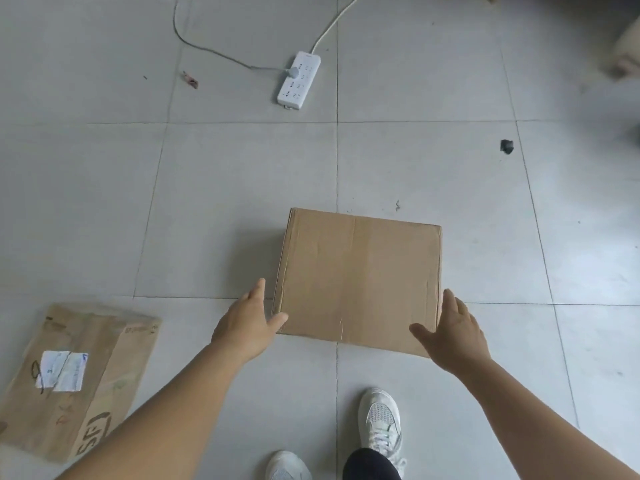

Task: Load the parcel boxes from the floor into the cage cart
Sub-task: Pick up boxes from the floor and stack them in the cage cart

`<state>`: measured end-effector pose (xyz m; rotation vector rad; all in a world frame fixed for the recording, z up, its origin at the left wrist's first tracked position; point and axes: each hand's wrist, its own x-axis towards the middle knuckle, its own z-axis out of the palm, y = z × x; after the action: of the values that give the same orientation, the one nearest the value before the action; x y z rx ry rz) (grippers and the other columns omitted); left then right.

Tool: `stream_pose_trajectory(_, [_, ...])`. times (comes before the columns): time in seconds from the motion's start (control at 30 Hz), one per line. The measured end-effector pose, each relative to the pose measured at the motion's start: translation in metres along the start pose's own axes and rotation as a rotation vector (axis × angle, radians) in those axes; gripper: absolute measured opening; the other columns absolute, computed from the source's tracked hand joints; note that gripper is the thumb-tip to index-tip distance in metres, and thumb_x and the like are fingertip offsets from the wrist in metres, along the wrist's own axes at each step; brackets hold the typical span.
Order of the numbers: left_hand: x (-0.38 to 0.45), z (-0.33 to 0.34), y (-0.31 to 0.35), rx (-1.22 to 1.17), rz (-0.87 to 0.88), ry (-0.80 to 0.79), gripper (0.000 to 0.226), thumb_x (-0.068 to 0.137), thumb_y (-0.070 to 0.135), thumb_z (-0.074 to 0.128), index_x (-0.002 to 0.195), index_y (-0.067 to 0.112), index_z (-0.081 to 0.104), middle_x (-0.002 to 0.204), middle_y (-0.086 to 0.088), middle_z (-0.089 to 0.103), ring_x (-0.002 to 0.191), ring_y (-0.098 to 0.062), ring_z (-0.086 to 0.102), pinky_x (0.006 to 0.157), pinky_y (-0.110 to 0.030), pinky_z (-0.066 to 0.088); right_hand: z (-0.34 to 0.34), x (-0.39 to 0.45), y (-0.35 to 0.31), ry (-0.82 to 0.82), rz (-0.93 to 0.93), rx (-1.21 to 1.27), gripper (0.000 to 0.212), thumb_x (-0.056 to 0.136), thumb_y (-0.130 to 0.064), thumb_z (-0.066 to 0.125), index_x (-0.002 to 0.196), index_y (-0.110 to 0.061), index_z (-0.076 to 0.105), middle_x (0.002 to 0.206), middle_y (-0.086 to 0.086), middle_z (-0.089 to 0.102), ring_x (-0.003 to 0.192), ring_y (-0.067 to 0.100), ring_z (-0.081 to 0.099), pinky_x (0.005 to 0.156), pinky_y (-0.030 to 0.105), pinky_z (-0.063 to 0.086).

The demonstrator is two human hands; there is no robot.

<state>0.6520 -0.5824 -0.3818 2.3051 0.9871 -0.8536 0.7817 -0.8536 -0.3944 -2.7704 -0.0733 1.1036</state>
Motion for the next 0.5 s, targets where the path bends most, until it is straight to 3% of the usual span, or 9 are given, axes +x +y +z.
stream_pose_trajectory(0.3, [0.103,0.063,0.014,-0.100,-0.081,-0.024,0.099,0.089,0.045,0.062,0.155,0.011,-0.004,0.159,-0.008,0.020,0.142,-0.027,0.029,0.106,-0.036,0.033,0.067,0.094,0.032,-0.030,0.156,0.183,0.093,0.075,-0.043,0.078,0.141,-0.007,0.023,0.145,0.013,0.038,0.126,0.037,0.045,0.097,0.045,0.043])
stream_pose_trajectory(0.4, [0.121,0.077,0.010,-0.216,-0.136,-0.011,0.105,0.086,0.038,0.069,0.155,0.014,-0.007,0.159,-0.006,0.023,0.142,-0.026,0.031,0.106,-0.034,0.033,0.084,0.107,0.036,-0.021,0.181,0.326,0.110,0.069,-0.040,0.084,0.147,-0.013,0.011,0.146,0.012,0.032,0.121,0.035,0.049,0.090,0.045,0.046])
stream_pose_trajectory(0.5, [0.129,0.086,0.000,-0.327,-0.146,-0.003,0.109,0.082,0.033,0.074,0.155,0.021,-0.006,0.159,-0.002,0.023,0.143,-0.024,0.030,0.109,-0.034,0.031,0.090,0.113,0.041,-0.024,0.184,0.444,0.126,0.068,-0.035,0.087,0.153,-0.027,-0.006,0.152,0.008,0.023,0.129,0.033,0.043,0.096,0.045,0.042])
